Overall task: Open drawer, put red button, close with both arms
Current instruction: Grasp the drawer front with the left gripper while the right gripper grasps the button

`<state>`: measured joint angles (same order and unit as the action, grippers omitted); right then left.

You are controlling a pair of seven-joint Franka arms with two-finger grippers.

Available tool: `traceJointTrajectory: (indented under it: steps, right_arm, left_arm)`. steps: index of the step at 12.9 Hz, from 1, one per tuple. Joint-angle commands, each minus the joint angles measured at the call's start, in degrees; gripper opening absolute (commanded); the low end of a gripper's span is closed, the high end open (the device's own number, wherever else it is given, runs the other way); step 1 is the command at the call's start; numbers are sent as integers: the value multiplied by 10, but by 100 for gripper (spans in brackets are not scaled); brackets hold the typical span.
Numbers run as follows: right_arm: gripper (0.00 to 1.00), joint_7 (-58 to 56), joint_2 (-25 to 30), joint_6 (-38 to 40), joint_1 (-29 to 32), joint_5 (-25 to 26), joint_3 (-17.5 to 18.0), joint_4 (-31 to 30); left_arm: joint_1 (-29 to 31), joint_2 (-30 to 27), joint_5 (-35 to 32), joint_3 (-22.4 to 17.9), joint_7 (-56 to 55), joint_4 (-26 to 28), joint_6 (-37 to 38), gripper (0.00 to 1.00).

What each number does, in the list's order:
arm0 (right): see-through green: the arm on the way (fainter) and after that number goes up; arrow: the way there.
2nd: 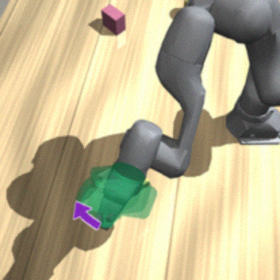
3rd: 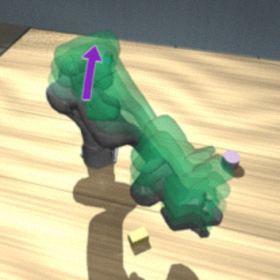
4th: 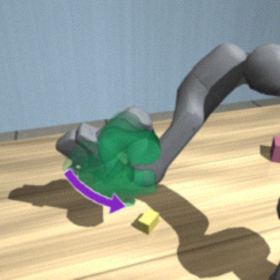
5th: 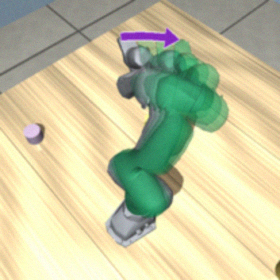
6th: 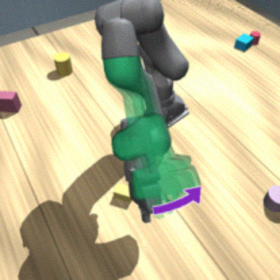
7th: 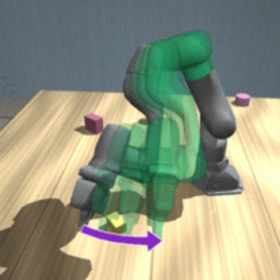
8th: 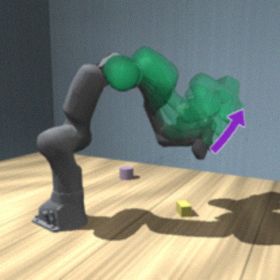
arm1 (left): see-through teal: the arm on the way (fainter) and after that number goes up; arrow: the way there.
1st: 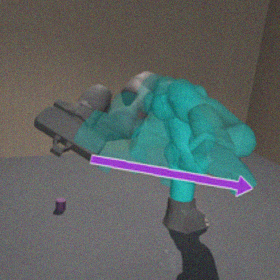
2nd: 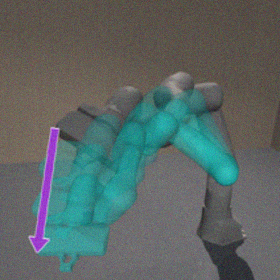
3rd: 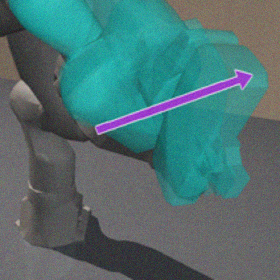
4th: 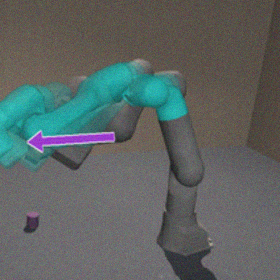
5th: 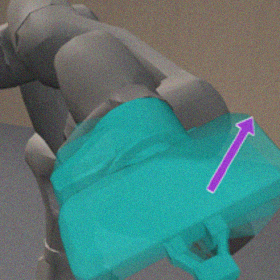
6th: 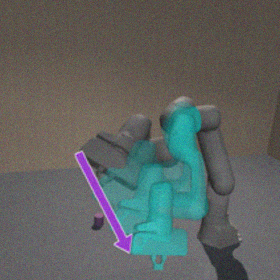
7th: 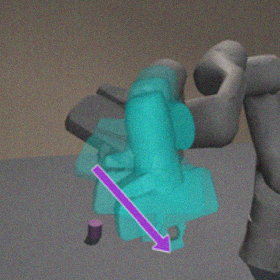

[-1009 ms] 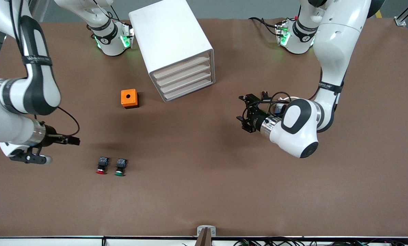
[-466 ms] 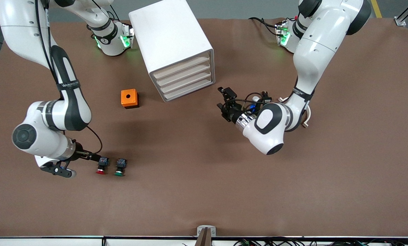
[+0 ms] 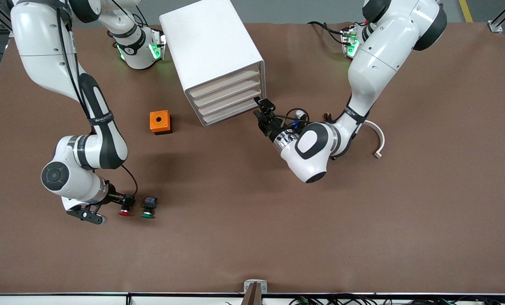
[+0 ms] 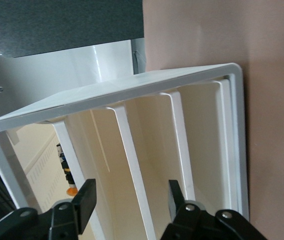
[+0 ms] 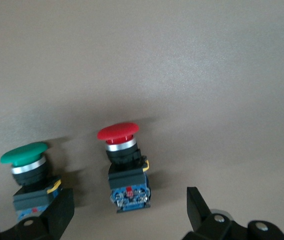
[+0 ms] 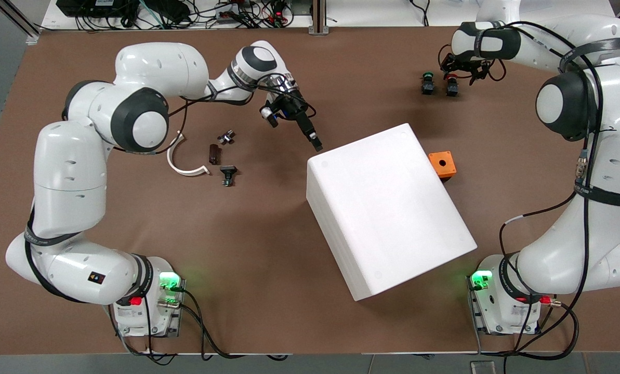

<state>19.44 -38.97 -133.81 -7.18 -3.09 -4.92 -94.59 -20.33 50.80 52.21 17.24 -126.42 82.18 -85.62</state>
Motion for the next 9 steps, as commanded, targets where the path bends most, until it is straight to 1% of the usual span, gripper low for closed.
traceJointTrajectory:
  steps: [1, 7, 8, 9]
  right_arm:
    - [100, 6, -20, -24, 2, -3, 0, 5]
    - [100, 10, -43, -40, 3, -4, 0, 4]
    - [99, 10, -44, -42, 3, -4, 0, 4]
    - [95, 10, -44, -41, 2, -4, 0, 4]
  left_arm:
    - [-9, 16, 17, 9, -17, -12, 9, 61]
    - [-40, 33, 28, 9, -33, -11, 9, 57]
    - [-48, 33, 29, 9, -34, -11, 9, 56]
    - [-57, 33, 28, 8, -35, -11, 9, 53]
